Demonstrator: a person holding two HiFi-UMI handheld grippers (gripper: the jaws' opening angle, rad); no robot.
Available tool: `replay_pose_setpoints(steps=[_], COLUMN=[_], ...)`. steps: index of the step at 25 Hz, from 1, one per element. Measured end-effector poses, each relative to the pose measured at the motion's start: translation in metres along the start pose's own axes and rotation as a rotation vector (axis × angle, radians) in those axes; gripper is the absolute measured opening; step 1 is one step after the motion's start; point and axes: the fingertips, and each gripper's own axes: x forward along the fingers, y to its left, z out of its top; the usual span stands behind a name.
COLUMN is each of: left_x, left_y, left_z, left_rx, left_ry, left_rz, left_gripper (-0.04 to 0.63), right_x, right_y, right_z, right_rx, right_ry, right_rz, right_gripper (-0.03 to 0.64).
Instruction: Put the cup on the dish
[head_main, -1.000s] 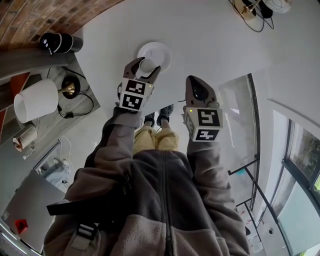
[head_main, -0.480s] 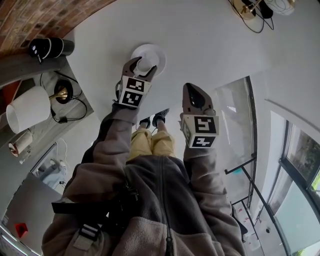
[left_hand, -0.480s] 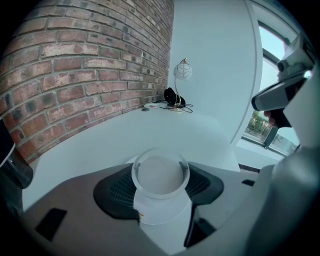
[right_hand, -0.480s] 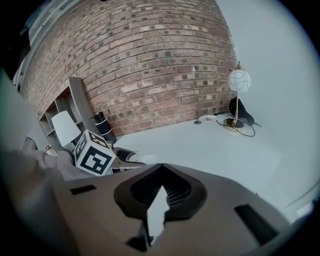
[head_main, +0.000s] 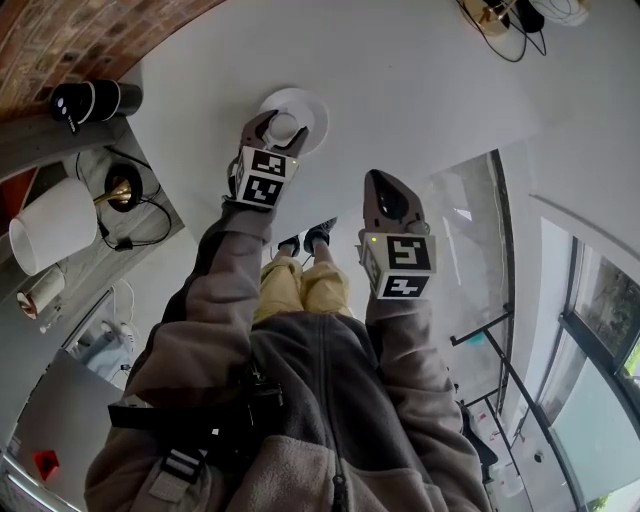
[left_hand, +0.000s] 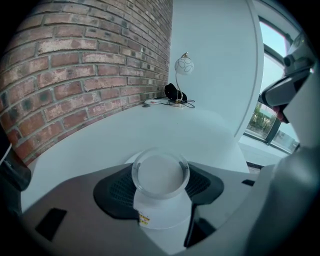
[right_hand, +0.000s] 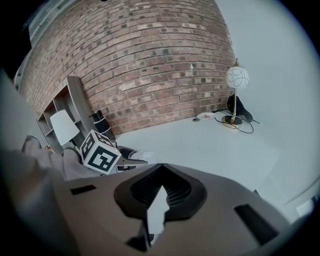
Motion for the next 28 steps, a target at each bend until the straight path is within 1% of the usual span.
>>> replay_pose_setpoints(steps=[3,7,12,16,22,25,28], left_x=[0.001,0.002,0.0,-0.011,-0.053,-0.078,-0.111], left_y=[-0.001,-0.002,-0.006,-0.004,0.007,0.003,-0.003], left_z=[0.0,0.001,0.001,0.004,0.018,0.026,0.046], left_rx=[0.023,0.033,0.037,0.047,0.027,0.02,-0.004], left_ry=[0.009,0.004,-0.012,-0.024,-0.077,-0.099,-0.16], left_rz=[-0.001,-0.003,-0.034,-0.015,0.033,0.019,0.009], left_gripper=[0.268,0.268,0.27,0.27,0.27,0.27,0.268], right_x=[0.0,0.0,-0.005,-0.008,-0.018,-0.028,-0.041], right_y=[-0.001,0.002,0.0,0.001,0.005,0.011,0.019], right_z=[-0.003,0.001,0.001,0.0,0.01,0.028,0.052], right_rx=[-0.001,0.002,0.0,-0.002,-0.005,-0.015,-0.036], right_ry=[0.005,-0.003,-0.003,-0.007,-0.038,-0.077,-0.136], right_rz=[-0.004,-0.001,-0.006,-0.01,-0.011,-0.01,-0.009], right_gripper=[0.002,0.002,0.002,0.002,0.002,0.002,0.002])
